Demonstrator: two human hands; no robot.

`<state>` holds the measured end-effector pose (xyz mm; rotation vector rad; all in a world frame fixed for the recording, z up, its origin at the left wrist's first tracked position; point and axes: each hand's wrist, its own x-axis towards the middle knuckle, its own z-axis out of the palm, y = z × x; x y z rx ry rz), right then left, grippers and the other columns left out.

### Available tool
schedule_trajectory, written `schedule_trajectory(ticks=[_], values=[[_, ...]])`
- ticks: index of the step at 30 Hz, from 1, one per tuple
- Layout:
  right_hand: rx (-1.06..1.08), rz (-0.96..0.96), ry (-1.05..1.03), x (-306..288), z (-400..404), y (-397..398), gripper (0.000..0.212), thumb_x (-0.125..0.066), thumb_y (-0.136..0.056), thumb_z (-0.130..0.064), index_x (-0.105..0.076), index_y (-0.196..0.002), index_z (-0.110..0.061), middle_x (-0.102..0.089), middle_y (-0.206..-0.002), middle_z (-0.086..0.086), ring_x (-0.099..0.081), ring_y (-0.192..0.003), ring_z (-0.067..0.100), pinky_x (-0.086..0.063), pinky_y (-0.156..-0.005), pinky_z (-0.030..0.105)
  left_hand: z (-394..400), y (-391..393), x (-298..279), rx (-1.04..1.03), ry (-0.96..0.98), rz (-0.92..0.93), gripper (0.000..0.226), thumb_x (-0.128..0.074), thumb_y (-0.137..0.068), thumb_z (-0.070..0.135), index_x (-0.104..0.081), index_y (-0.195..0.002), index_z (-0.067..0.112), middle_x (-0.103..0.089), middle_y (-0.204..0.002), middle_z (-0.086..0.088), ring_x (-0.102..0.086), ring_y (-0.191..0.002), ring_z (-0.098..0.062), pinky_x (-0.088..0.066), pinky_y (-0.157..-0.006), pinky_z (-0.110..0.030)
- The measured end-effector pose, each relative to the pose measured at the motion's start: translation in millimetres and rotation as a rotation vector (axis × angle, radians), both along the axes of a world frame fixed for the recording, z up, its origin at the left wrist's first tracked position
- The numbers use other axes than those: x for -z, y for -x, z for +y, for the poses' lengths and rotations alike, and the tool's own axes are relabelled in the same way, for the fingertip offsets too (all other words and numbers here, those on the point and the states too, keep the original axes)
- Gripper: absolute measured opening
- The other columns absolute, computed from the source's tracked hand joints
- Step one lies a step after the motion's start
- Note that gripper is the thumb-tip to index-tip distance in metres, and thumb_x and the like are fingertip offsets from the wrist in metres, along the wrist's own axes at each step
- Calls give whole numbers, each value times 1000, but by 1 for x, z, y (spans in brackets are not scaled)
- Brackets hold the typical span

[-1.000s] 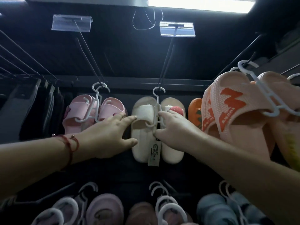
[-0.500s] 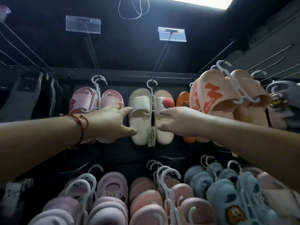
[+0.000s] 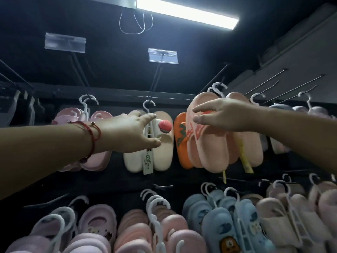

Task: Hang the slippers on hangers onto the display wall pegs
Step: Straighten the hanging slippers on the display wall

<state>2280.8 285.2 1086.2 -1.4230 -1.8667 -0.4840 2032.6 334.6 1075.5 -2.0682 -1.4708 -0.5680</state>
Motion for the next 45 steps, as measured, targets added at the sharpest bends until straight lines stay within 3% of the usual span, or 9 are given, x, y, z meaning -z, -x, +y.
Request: schedule_trajectory(ticks=[4, 7, 11, 16, 19, 22, 26, 33, 45], values=[[33, 20, -33, -8, 3, -53, 50, -60, -87, -63, -55, -135, -48, -55, -134, -11, -61, -107, 14, -52, -91, 31, 1, -53, -9, 66, -59, -8, 92, -51, -84, 78, -5, -157, 47, -16, -165, 7, -28, -146, -25, -40, -108, -42], [28, 7, -37, -14, 9, -93, 54, -64, -90, -51, -51, -141, -42, -60, -108, -17, -58, -91, 7, -47, -77, 22, 3, -94, -14, 84, -104, 6, 94, -51, -81, 80, -4, -156, 48, -23, -160, 6, -26, -145, -28, -42, -108, -49], [101, -124, -58, -16, 20, -140, 72, -66, -87, -34, -35, -151, -41, -38, -154, -11, -45, -133, 16, -44, -103, 34, 8, -143, -14, 56, -154, 36, 100, -57, -81, 77, -1, -158, 45, -19, -162, 6, -26, -145, -24, -40, -109, -46], [45, -274, -79, -15, 50, -183, 94, -71, -81, -40, -16, -158, -36, -20, -163, -8, -28, -147, 18, -35, -112, 33, 17, -188, -13, 6, -240, 89, 108, -64, -78, 73, 1, -159, 43, -6, -167, 0, -15, -151, -24, -35, -116, -49], [47, -322, -142, -13, 76, -194, 99, -75, -79, -47, -16, -157, -36, -27, -159, -8, -29, -145, 21, -37, -113, 39, 21, -205, -13, -54, -262, 123, 104, -67, -84, 63, 1, -159, 42, -5, -167, -4, -13, -152, -27, -32, -115, -49], [28, -404, -221, -14, 93, -200, 89, -65, -80, -46, -22, -157, -30, -33, -153, -3, -32, -144, 26, -35, -113, 44, 28, -210, -14, -60, -266, 82, 90, -48, -86, 74, -1, -157, 44, -13, -165, -6, -18, -150, -30, -31, -115, -50], [51, -428, -282, -14, 106, -202, 82, -63, -86, -40, -23, -156, -27, -34, -153, 3, -35, -141, 30, -34, -112, 46, 36, -207, -16, -91, -295, 147, 130, 12, -44, 104, -5, -158, 44, -31, -155, -5, -32, -142, -30, -36, -112, -51], [25, -404, -325, -9, 126, -193, 69, -54, -94, -33, -26, -156, -26, -32, -152, 3, -37, -139, 29, -41, -107, 48, 51, -211, -19, -170, -252, 155, 90, -38, -82, 76, -7, -160, 42, -25, -160, -7, -24, -147, -30, -35, -114, -50], [51, -377, -218, -18, 171, -183, 71, -56, -98, -28, -20, -159, -29, -23, -161, 6, -24, -147, 28, -33, -114, 43, 117, -203, -27, -123, -197, 75, 81, -57, -93, 51, -8, -158, 47, -28, -158, -5, -28, -146, -29, -38, -113, -52]])
